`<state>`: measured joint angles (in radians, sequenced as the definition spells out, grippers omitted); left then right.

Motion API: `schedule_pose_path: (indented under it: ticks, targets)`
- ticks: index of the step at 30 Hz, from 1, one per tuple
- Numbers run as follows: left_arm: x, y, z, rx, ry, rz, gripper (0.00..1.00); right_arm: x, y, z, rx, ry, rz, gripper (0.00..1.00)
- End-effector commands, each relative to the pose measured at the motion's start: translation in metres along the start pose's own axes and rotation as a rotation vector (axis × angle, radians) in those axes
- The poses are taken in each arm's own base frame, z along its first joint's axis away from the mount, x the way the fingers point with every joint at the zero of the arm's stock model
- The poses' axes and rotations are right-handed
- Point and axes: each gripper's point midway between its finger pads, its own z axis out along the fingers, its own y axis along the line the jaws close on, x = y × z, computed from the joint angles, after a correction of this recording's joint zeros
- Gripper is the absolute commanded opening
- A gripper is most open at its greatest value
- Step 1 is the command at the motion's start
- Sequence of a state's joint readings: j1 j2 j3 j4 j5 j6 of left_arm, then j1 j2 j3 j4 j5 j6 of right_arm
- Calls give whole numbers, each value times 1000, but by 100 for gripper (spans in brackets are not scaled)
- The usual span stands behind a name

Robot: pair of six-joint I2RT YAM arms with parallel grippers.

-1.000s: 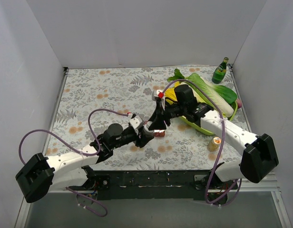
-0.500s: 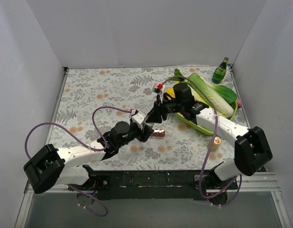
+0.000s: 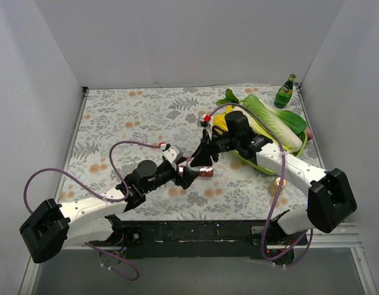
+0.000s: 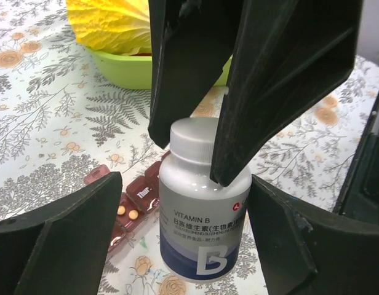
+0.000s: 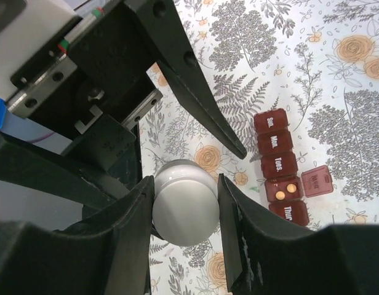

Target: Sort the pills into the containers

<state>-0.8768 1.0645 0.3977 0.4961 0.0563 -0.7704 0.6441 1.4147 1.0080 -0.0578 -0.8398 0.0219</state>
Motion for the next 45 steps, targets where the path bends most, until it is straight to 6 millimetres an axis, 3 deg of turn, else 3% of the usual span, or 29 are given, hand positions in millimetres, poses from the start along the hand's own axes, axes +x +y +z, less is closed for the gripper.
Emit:
schedule_pose_path:
  ticks: [1,3,8,10,11,13,16,21,28,29,32,33,36,37,38,39,41,43,44,45]
  targets:
    - [-9,-3,-5,24,-40,-24,83,5,15,-8,-53,5,0,4]
    - [-8,-9,-8,58,-32,-25,92,4,14,-11,-45,0,-5,4]
    - [-11,-22,-25,130,-8,27,98,15,-12,-37,97,29,-84,4]
    - [-16,-23,-39,139,-6,61,98,31,-28,-47,189,93,-181,4]
    - [-22,-22,-43,140,-17,110,98,38,-27,-55,213,118,-208,4]
    - [-20,-19,-55,128,15,160,98,61,-41,-67,296,188,-262,4]
    - [-5,-6,-62,90,109,242,98,90,-59,-89,437,272,-314,4]
    - [19,22,-61,-30,224,277,98,114,-77,-122,607,346,-342,7]
    - [16,62,-44,-235,256,0,98,141,-82,-141,643,357,-265,15]
    - [20,62,-40,-219,271,-46,98,142,-81,-140,633,356,-258,16]
    - [20,75,-37,-216,289,-103,98,140,-75,-138,601,342,-244,37]
    - [20,74,-37,-200,294,-80,98,138,-72,-136,582,335,-241,52]
    - [26,59,-42,-40,300,114,98,123,-64,-135,551,310,-272,76]
    - [31,51,-44,30,306,172,98,117,-63,-135,539,310,-300,79]
    - [44,54,-48,64,324,287,98,114,-60,-135,524,310,-309,82]
    - [47,56,-49,74,321,338,98,102,-54,-131,481,284,-345,85]
    - [57,57,-47,117,329,418,98,97,-49,-126,402,298,-418,87]
    - [76,60,-44,172,384,492,98,88,-31,-113,245,269,-466,89]
    - [81,63,-42,181,401,498,98,82,-27,-109,182,255,-561,89]
    - [78,66,-36,197,402,540,97,78,-12,-100,76,198,-587,90]
